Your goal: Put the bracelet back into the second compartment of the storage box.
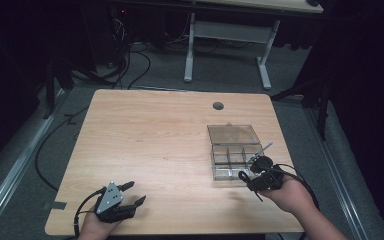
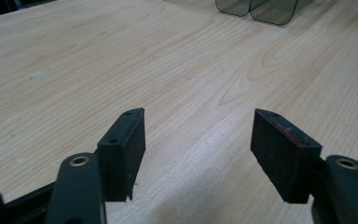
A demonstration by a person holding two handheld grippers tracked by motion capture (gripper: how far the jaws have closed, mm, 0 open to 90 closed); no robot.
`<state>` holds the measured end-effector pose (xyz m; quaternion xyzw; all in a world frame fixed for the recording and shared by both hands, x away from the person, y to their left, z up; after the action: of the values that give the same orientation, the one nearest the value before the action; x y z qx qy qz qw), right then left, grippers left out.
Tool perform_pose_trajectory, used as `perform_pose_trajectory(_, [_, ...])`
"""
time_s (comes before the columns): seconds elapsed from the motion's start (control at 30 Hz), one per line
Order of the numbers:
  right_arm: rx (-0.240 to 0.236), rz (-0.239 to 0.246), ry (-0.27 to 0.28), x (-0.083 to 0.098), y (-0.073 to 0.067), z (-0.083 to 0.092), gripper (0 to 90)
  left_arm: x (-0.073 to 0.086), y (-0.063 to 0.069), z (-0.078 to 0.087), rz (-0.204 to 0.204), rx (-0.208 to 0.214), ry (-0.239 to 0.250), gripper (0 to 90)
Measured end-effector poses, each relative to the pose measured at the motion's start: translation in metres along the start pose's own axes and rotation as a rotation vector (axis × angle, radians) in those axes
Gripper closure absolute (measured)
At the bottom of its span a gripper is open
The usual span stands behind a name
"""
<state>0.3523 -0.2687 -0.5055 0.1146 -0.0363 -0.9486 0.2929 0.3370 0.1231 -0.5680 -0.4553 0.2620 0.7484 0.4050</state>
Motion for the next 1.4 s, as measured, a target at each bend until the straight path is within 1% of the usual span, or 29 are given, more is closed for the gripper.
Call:
perform_pose_trajectory(0.03, [-0.002,0.011,0.008,-0.002,0.002,0.001,72.4,0.0,0.0,0.0,0.001,0.0,0.004,35.1])
perform_pose_trajectory(0.07, [0.0,0.005,0.011,-0.007,0.006,0.003,72.4,0.0,0.001,0.001,0.002,0.006,0.006,34.7])
perform_pose_trajectory(0.13, [0.0,-0.003,0.01,-0.009,0.008,0.003,72.4,0.0,0.001,0.001,0.003,0.011,0.001,34.5])
perform_pose_trajectory(0.2, [0.003,0.003,0.008,-0.015,0.013,0.002,72.4,0.001,0.002,0.001,0.002,0.016,-0.005,33.8])
perform_pose_trajectory(0.3, [0.007,0.002,0.006,-0.019,0.016,0.001,72.4,0.001,0.002,0.001,0.003,0.019,-0.011,33.3])
perform_pose_trajectory(0.33, [0.009,-0.005,0.0,-0.024,0.018,-0.001,72.4,0.001,0.002,0.001,0.003,0.019,-0.012,33.3])
perform_pose_trajectory(0.37, [0.012,0.004,-0.002,-0.026,0.02,-0.002,72.4,0.002,0.002,0.0,0.002,0.02,-0.016,33.1])
perform_pose_trajectory(0.4, [0.012,-0.005,-0.001,-0.029,0.021,-0.003,72.4,0.002,0.002,0.0,-0.001,0.021,-0.02,33.0])
perform_pose_trajectory(0.47, [0.012,-0.002,-0.002,-0.031,0.021,-0.004,72.4,0.002,0.002,0.0,-0.001,0.022,-0.023,32.9])
perform_pose_trajectory(0.53, [0.015,0.008,-0.01,-0.039,0.024,-0.007,72.4,0.002,0.003,-0.001,-0.004,0.026,-0.028,32.8])
perform_pose_trajectory(0.6, [0.018,0.004,-0.011,-0.041,0.026,-0.008,72.4,0.002,0.003,-0.001,-0.004,0.027,-0.028,32.8])
perform_pose_trajectory(0.63, [0.016,-0.001,-0.015,-0.047,0.028,-0.01,72.4,0.002,0.003,-0.001,-0.002,0.03,-0.027,32.8])
perform_pose_trajectory(0.83, [0.021,-0.004,-0.03,-0.06,0.031,-0.018,72.4,0.002,0.003,-0.001,-0.004,0.035,-0.029,32.8])
perform_pose_trajectory(0.93, [0.031,0.009,-0.033,-0.069,0.033,-0.023,72.4,0.003,0.004,-0.001,-0.005,0.035,-0.03,32.8])
perform_pose_trajectory(0.97, [0.031,0.009,-0.033,-0.069,0.033,-0.023,72.4,0.003,0.004,-0.001,-0.006,0.037,-0.033,32.8])
perform_pose_trajectory(1.03, [0.038,0.011,-0.034,-0.077,0.036,-0.027,72.4,0.003,0.004,-0.001,-0.009,0.036,-0.035,32.8])
perform_pose_trajectory(1.1, [0.043,0.015,-0.042,-0.081,0.037,-0.03,72.4,0.003,0.004,0.0,-0.01,0.037,-0.035,32.8])
perform_pose_trajectory(1.13, [0.043,0.015,-0.042,-0.081,0.037,-0.03,72.4,0.003,0.004,0.0,-0.011,0.037,-0.036,32.8])
perform_pose_trajectory(1.17, [0.056,0.02,-0.048,-0.085,0.04,-0.033,72.4,0.003,0.004,0.0,-0.011,0.037,-0.038,32.8])
perform_pose_trajectory(1.23, [0.053,0.016,-0.047,-0.087,0.041,-0.035,72.4,0.003,0.004,0.0,-0.011,0.038,-0.038,32.8])
perform_pose_trajectory(1.33, [0.053,0.01,-0.059,-0.091,0.045,-0.043,72.4,0.003,0.004,0.0,-0.012,0.039,-0.039,32.8])
perform_pose_trajectory(1.37, [0.054,-0.009,-0.071,-0.092,0.045,-0.044,72.4,0.003,0.004,0.0,-0.011,0.04,-0.039,32.8])
perform_pose_trajectory(1.4, [0.055,0.005,-0.064,-0.093,0.047,-0.047,72.4,0.003,0.004,0.0,-0.011,0.04,-0.039,32.8])
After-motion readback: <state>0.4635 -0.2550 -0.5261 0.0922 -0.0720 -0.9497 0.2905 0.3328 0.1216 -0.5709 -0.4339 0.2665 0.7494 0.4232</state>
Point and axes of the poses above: each handheld gripper's, and its own axes: z roughly backward along the jaws, x roughly out of its underside, y roughly to its right, the point moved 8 cm from there along -z, roughly forward along the jaws, and after that the axes turned 9 degrees about x, right-handed, at the moved point
